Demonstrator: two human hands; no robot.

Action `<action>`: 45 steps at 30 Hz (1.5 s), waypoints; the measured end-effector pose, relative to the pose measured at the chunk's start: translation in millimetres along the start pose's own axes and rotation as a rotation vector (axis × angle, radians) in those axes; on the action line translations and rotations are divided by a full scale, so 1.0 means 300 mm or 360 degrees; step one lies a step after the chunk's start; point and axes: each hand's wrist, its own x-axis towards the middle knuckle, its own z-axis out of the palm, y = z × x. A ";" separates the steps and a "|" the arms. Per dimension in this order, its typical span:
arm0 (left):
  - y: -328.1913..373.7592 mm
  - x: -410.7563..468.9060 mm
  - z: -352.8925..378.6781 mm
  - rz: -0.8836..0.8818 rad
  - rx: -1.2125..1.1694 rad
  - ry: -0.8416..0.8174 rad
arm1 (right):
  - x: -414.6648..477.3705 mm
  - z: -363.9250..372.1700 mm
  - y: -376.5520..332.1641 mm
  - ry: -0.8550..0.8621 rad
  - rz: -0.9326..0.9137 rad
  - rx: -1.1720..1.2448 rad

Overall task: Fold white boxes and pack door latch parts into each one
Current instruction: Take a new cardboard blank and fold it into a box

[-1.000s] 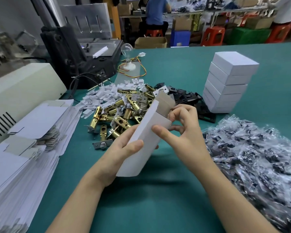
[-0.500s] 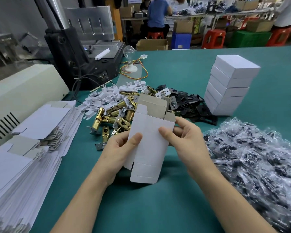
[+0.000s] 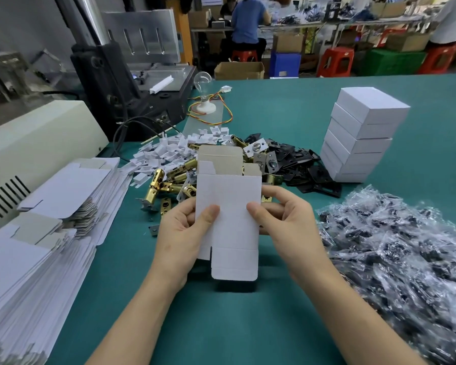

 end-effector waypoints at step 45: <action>-0.011 0.003 -0.004 0.0451 0.0669 -0.0211 | -0.006 0.001 -0.019 -0.0027 0.0135 -0.0143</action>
